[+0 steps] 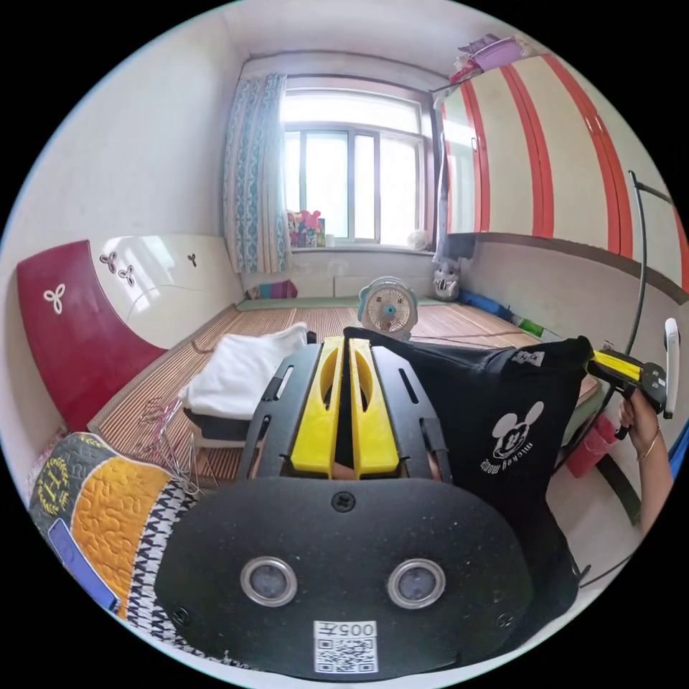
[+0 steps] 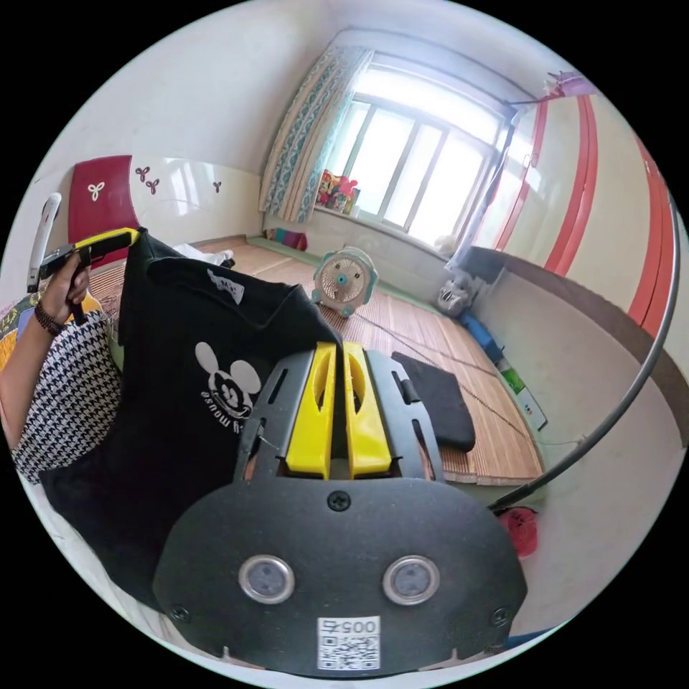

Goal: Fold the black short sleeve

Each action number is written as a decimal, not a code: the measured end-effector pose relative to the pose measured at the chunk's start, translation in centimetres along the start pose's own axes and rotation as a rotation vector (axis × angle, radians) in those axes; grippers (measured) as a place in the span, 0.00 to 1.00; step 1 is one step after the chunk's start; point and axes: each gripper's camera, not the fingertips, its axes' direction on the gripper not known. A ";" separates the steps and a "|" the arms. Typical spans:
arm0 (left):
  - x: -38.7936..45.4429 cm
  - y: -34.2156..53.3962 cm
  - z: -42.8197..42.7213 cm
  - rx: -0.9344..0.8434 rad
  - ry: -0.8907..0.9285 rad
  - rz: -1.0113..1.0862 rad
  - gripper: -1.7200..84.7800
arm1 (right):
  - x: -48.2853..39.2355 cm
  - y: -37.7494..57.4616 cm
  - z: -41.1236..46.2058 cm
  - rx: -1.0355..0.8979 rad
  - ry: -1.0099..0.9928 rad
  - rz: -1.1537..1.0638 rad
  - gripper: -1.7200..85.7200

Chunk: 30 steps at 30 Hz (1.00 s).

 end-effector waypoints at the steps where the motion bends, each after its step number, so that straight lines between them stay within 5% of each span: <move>1: 0.1 0.1 0.6 -0.001 0.000 -0.006 0.03 | 0.5 -0.2 1.3 0.007 -0.003 0.010 0.00; 13: 0.7 -8.8 19.7 0.029 0.029 -0.032 0.04 | 11.3 -13.8 18.8 0.097 -0.031 0.106 0.00; 18: 1.6 -11.1 35.7 -0.313 -0.128 -0.065 0.07 | 14.0 -18.4 35.6 -0.116 -0.123 0.150 0.02; 22: 2.6 -7.7 37.7 -0.326 -0.009 -0.054 0.08 | 14.1 -15.9 43.7 -0.317 -0.159 0.164 0.06; 30: 6.4 4.5 37.7 -0.544 0.175 0.010 0.08 | 18.6 -7.4 43.4 -0.412 -0.128 0.188 0.11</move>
